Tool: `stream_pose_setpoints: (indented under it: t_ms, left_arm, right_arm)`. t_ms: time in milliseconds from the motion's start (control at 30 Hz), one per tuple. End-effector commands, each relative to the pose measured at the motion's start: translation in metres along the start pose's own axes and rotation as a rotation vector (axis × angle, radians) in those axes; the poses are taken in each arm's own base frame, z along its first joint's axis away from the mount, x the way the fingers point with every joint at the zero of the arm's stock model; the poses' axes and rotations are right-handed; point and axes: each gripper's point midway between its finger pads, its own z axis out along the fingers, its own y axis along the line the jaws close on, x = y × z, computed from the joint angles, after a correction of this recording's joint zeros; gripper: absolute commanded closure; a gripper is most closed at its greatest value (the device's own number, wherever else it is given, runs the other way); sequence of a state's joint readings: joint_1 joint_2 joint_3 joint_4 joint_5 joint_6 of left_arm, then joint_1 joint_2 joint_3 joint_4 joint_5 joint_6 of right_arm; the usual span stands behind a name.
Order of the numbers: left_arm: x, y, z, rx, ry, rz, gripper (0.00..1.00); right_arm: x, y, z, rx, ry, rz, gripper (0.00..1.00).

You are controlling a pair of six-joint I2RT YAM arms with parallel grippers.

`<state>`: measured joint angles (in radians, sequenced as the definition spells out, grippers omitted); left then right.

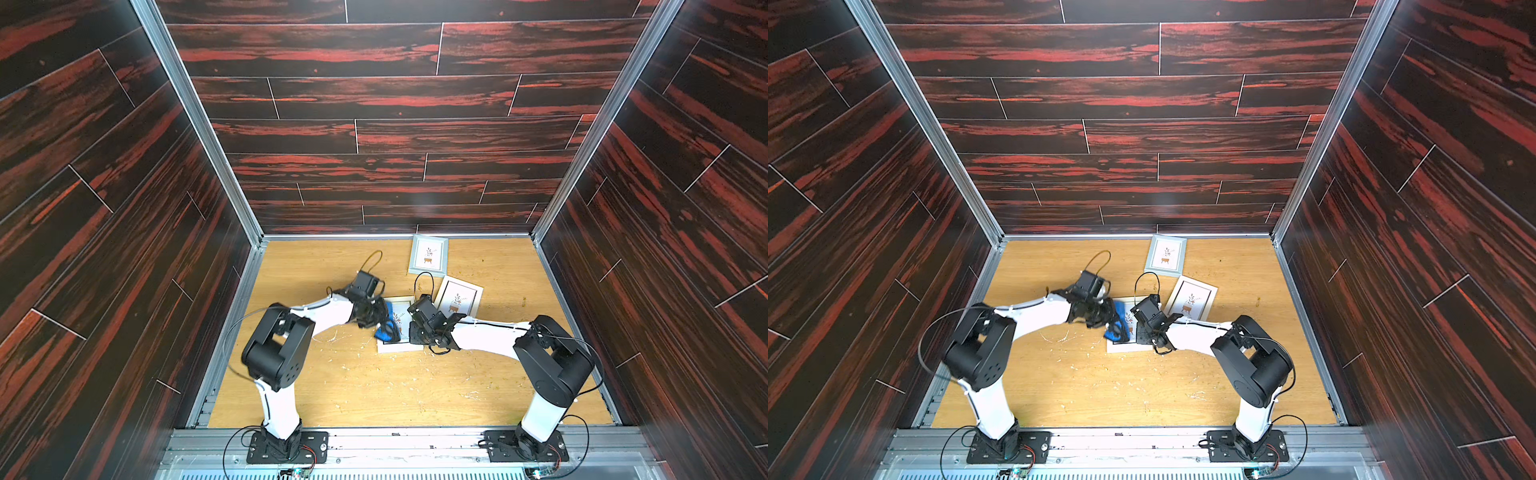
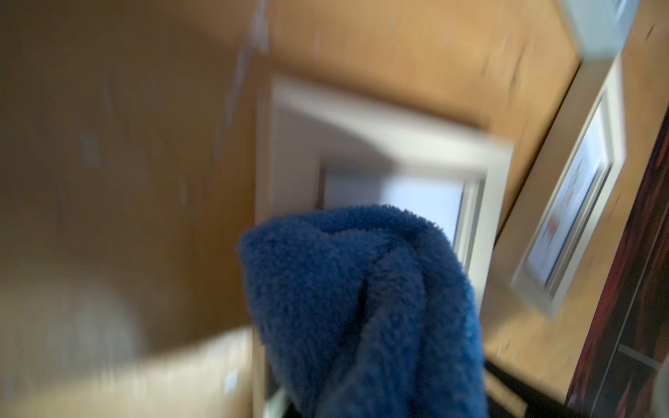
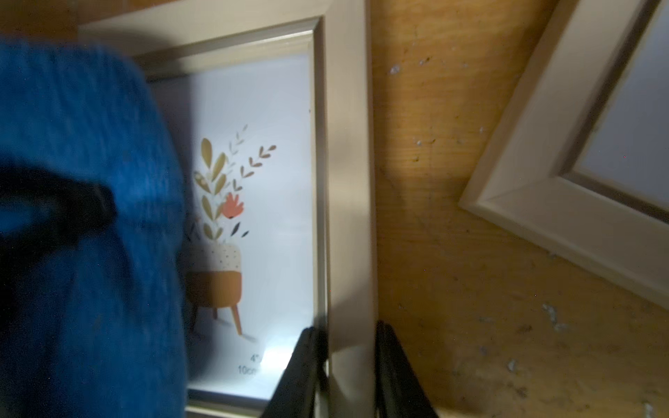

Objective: Wipe the picture frame with a cloth
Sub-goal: Wipe the dirt from the picture frame.

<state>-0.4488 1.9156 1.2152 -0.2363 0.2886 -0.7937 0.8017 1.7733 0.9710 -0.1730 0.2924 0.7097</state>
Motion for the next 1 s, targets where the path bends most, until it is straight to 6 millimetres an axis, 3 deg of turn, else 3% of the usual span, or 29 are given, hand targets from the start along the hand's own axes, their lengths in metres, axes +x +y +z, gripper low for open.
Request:
stream_pose_setpoints:
  t_ms: [0, 200, 267, 333, 400, 500, 600, 667, 800, 900, 967]
  left_arm:
    - [-0.014, 0.004, -0.004, -0.041, -0.006, 0.016, 1.00]
    - [0.054, 0.022, -0.016, -0.063, 0.048, 0.024, 1.00]
    - [0.063, 0.023, -0.017, -0.049, 0.067, 0.017, 1.00]
    - [0.054, 0.021, -0.017, -0.053, 0.057, 0.022, 1.00]
    - [0.033, 0.010, -0.015, -0.044, 0.028, 0.036, 1.00]
    - [0.000, -0.007, -0.003, -0.049, 0.015, 0.060, 1.00]
    - [-0.016, -0.018, 0.011, -0.058, 0.029, 0.064, 1.00]
    - [-0.008, -0.027, 0.016, -0.037, 0.056, 0.053, 1.00]
    - [0.029, -0.040, 0.015, -0.018, 0.101, 0.098, 1.00]
    - [0.048, -0.033, 0.007, 0.021, 0.097, 0.077, 1.00]
    - [0.051, -0.025, -0.010, 0.014, 0.049, 0.100, 1.00]
  right_arm:
    - [0.002, -0.012, -0.007, 0.043, -0.004, 0.002, 1.00]
    - [0.003, -0.011, -0.005, 0.037, 0.001, 0.003, 1.00]
    - [0.003, -0.011, -0.005, 0.040, 0.002, 0.000, 1.00]
    - [0.003, -0.012, -0.004, 0.041, 0.002, 0.005, 1.00]
    - [0.005, -0.012, -0.003, 0.036, 0.008, 0.003, 1.00]
    - [0.006, -0.012, -0.005, 0.033, 0.008, 0.003, 1.00]
    - [0.004, -0.012, -0.008, 0.029, -0.003, 0.011, 1.00]
    - [0.004, -0.013, -0.009, 0.028, -0.008, 0.018, 1.00]
    - [0.004, -0.012, -0.009, 0.025, -0.007, 0.020, 1.00]
    - [0.003, -0.012, -0.009, 0.027, -0.009, 0.010, 1.00]
    - [0.002, -0.014, -0.007, 0.042, -0.010, 0.007, 0.99]
